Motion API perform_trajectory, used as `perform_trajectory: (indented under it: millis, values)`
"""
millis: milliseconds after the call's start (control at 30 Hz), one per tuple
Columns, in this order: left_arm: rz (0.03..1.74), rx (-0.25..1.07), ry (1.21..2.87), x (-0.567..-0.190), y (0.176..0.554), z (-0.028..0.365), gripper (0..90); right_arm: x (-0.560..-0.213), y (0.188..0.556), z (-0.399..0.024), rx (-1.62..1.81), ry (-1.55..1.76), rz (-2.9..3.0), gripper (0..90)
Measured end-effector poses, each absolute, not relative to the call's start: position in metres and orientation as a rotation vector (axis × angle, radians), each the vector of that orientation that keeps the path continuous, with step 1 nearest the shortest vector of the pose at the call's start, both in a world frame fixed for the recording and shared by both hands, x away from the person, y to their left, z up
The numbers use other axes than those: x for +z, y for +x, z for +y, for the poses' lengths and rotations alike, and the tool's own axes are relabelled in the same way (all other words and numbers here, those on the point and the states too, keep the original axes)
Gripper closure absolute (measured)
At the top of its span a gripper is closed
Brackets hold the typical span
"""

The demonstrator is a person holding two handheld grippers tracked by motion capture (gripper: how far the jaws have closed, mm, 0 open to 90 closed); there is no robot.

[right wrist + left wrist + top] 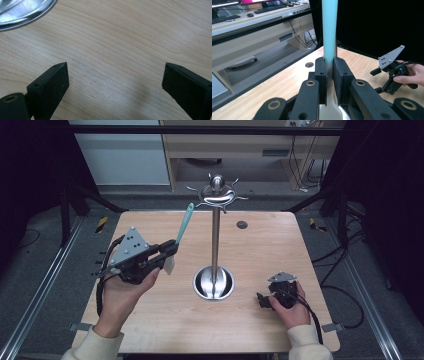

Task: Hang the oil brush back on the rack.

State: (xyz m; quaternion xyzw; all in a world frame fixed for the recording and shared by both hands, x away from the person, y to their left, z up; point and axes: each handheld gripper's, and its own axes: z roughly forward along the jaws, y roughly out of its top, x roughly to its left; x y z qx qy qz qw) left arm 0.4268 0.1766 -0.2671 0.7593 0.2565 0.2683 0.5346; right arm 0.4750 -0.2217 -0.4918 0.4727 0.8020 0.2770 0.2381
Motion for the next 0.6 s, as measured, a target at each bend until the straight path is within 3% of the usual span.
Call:
perform_trajectory:
  millis: [600]
  values:
    - [0.610, 0.637, 1.826, -0.2657, 0.4271, 0.1726, 81.9, -0.4916, 0.4748, -0.2217, 0.759, 1.297, 2.196, 7.9]
